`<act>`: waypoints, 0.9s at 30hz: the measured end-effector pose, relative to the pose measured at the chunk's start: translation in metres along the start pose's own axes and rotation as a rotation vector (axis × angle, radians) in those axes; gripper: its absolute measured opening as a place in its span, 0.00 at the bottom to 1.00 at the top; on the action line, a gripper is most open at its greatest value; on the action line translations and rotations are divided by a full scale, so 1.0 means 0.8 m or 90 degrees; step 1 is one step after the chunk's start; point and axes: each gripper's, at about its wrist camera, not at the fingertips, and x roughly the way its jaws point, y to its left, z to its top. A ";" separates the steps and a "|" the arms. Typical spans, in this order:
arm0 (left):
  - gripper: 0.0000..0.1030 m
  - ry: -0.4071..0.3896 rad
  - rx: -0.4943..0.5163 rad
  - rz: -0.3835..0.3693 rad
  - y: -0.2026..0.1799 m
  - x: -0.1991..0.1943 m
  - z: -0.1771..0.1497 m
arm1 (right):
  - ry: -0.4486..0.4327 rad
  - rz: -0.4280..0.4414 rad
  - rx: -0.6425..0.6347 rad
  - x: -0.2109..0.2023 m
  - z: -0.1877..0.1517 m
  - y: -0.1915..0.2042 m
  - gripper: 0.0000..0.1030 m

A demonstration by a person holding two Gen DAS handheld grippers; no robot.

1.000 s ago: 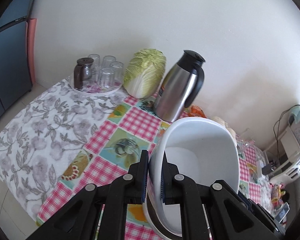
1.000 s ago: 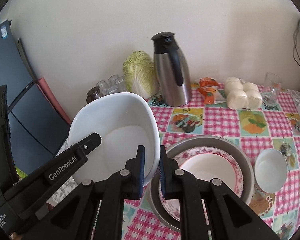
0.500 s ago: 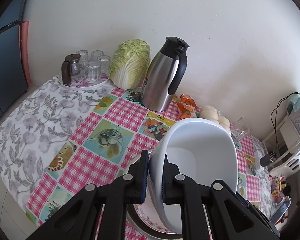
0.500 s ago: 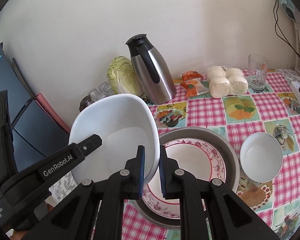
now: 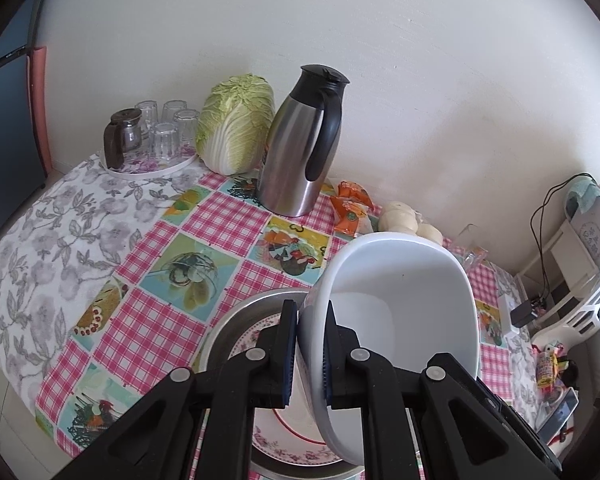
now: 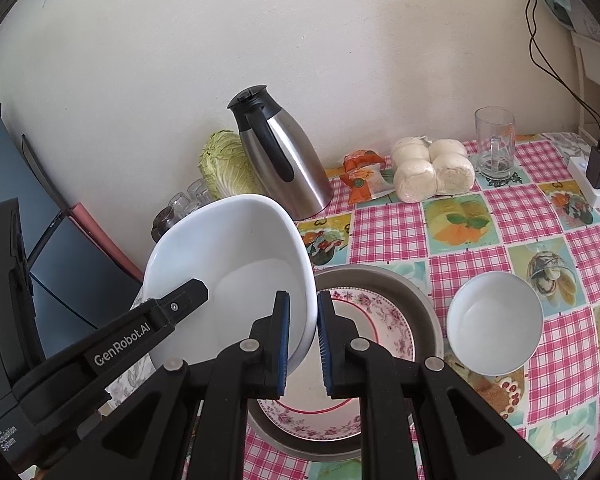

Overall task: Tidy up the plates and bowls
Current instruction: 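Lift the square white bowl and carry it over the steel basin, then lower the square white bowl into the red-rimmed bowl in the basin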

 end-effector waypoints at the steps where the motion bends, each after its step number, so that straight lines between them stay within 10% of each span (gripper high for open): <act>1: 0.11 0.000 0.004 0.001 -0.004 0.000 -0.001 | -0.001 -0.001 0.002 -0.002 0.000 -0.002 0.14; 27: 0.12 0.085 0.009 0.030 -0.016 0.051 -0.024 | 0.051 -0.024 0.027 0.017 -0.003 -0.042 0.16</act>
